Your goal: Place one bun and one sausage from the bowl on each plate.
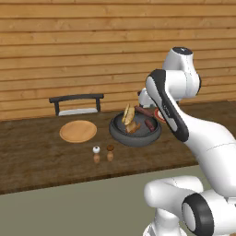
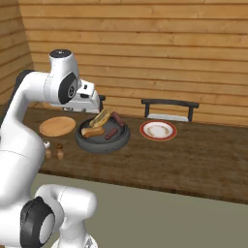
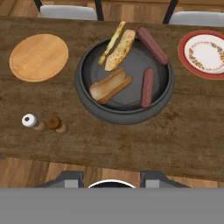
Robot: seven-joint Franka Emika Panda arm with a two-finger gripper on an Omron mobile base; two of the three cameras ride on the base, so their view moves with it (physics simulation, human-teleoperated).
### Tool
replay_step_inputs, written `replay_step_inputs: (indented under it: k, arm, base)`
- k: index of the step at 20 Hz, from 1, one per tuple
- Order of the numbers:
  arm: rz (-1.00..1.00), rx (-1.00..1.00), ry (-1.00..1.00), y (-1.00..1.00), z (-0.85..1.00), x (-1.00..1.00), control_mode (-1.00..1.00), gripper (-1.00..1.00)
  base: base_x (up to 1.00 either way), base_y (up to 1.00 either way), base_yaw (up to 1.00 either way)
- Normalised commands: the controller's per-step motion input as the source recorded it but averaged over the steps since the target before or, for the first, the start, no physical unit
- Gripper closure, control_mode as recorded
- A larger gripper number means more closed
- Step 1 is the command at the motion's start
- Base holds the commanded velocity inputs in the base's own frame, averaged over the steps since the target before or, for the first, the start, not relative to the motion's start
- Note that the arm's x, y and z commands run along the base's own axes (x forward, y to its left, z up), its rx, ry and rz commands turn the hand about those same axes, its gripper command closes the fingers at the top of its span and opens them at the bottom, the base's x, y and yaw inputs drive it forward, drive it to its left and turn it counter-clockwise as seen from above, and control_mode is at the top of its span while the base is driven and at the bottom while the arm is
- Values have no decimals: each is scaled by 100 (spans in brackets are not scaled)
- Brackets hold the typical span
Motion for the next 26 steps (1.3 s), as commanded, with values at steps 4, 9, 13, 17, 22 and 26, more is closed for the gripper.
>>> replay_step_inputs:
  k: [4,9,13,17,22,26]
  arm:
    - [0,0,6,0,-5,0,-100,-100]
    - [-1,0,1,3,-23,29,-100,-100]
    - [-7,3,0,34,-63,64,-100,-100]
    - [-8,2,23,44,-91,84,-100,-100]
    - [-1,0,37,16,-80,68,-100,-100]
    - [-4,8,2,0,-68,68,-100,-100]
  base:
    - [0,0,0]
    - [0,0,0]
    - [0,0,0]
    - [0,0,0]
    - [0,0,0]
    - [0,0,0]
